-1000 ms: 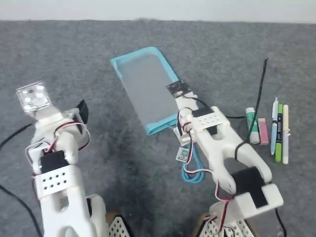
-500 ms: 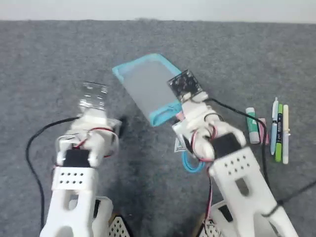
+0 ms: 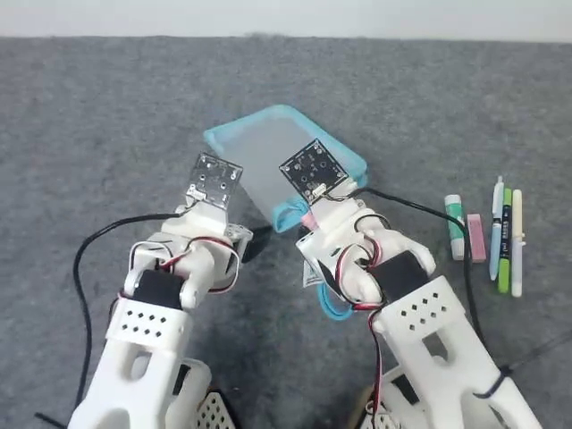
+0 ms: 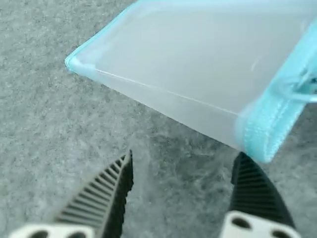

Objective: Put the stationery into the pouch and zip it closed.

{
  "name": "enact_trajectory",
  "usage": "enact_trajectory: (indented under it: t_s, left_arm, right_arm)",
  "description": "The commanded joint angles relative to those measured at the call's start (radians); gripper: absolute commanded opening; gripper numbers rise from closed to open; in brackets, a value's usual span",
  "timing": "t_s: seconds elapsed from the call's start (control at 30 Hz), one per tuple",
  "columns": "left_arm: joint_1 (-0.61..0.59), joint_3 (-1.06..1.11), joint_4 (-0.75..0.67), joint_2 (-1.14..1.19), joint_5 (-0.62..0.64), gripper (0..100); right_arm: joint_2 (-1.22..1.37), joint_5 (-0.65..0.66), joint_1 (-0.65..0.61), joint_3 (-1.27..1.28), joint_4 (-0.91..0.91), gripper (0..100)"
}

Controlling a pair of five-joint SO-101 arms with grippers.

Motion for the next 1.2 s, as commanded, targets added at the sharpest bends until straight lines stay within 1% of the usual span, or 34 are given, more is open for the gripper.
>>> enact_trajectory:
  t_s: [0.0,0.07,0.2,0.3,0.4,0.57,0.67,0.77,0.87,0.97,1.03,1.1,1.17]
  left_arm:
    - [0.017,-0.119,0.097,-0.066,-0.012,31]
    - [0.021,-0.124,0.147,-0.129,-0.012,31]
    - [0.066,-0.087,0.189,-0.27,-0.008,31]
    - [0.097,-0.054,0.187,-0.315,-0.008,31]
    - [0.071,-0.015,0.121,-0.285,-0.012,31]
    - [0.021,-0.008,0.005,-0.141,-0.014,31]
    - [-0.008,-0.008,-0.078,-0.051,-0.012,31]
    - [-0.008,-0.019,-0.101,0.005,-0.015,31]
    - [-0.029,-0.044,-0.11,0.023,-0.009,30]
    - [-0.087,-0.027,-0.186,0.034,-0.005,30]
    - [-0.115,-0.004,-0.235,0.034,0.026,30]
    - [-0.13,0.015,-0.275,0.034,0.058,30]
    - [-0.133,0.027,-0.304,0.034,0.075,27]
  right_arm:
    - [-0.008,0.015,-0.004,-0.011,-0.004,0.6]
    - [-0.008,0.015,0.018,-0.015,-0.004,0.6]
    - [-0.01,0.012,0.033,-0.017,-0.001,0.6]
    - [-0.016,0.003,0.03,-0.018,0.005,0.6]
    - [-0.021,-0.014,0.03,-0.043,0.036,0.6]
    - [-0.022,-0.017,0.028,-0.152,0.151,0.6]
    - [-0.022,-0.017,0.015,-0.161,0.166,0.6]
    - [-0.022,-0.015,-0.019,-0.16,0.168,0.6]
    - [-0.022,-0.009,-0.036,-0.16,0.182,0.6]
    - [-0.03,-0.008,-0.036,-0.166,0.202,0.6]
    - [-0.056,0.015,-0.038,-0.16,0.208,0.6]
    - [-0.087,0.029,-0.038,-0.16,0.231,0.6]
    - [-0.108,0.032,-0.036,-0.158,0.246,0.6]
